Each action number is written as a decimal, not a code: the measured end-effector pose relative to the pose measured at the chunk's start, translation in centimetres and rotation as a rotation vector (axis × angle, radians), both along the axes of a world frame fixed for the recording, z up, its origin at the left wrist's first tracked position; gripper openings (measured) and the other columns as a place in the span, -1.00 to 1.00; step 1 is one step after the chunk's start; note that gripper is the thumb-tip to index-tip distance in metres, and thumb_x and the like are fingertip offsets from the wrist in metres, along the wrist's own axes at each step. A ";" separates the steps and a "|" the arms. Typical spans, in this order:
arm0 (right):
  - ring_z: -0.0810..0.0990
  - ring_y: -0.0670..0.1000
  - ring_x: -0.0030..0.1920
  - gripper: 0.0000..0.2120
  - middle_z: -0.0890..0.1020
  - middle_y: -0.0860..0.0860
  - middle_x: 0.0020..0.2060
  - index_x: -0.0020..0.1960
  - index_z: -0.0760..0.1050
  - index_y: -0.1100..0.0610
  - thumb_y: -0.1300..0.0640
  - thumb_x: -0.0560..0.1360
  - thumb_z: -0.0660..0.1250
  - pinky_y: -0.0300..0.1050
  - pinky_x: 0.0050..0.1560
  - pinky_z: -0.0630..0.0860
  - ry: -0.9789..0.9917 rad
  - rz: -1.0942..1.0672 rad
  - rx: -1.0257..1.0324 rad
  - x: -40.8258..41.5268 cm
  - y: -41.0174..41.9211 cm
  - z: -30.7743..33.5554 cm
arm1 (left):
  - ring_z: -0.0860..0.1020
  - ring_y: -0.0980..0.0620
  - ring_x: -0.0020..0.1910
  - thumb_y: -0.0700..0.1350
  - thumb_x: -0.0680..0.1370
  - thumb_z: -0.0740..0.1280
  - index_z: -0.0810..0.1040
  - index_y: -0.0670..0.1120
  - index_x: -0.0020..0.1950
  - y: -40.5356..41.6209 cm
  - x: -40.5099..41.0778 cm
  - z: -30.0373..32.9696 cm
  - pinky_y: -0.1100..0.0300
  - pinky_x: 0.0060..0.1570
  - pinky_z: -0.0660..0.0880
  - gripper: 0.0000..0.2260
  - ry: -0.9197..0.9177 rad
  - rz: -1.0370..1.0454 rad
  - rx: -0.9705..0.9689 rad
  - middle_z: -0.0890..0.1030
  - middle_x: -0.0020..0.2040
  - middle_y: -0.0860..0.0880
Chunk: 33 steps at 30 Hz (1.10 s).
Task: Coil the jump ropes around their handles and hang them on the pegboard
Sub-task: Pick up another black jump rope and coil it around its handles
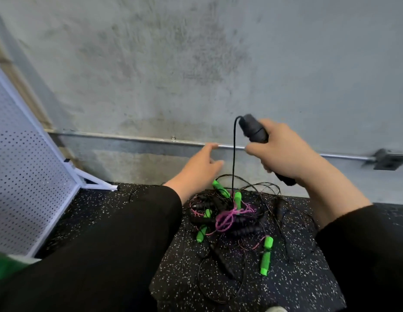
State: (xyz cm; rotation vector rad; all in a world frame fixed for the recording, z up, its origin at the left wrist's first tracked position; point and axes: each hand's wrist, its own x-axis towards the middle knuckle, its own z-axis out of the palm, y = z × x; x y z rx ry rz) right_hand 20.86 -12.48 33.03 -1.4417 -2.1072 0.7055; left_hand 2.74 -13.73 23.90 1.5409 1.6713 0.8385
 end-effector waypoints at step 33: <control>0.65 0.06 -0.37 -0.83 0.69 0.13 -0.29 0.04 0.44 0.17 0.35 0.51 0.33 -0.16 -0.35 0.52 0.652 -0.232 -0.257 0.9 4.0 -6.6 | 0.56 0.02 -0.12 -0.10 0.66 0.26 0.52 -0.02 0.40 3.7 1.5 -1.3 0.17 -0.15 0.41 -0.69 0.243 -0.121 -0.071 0.62 0.08 -0.05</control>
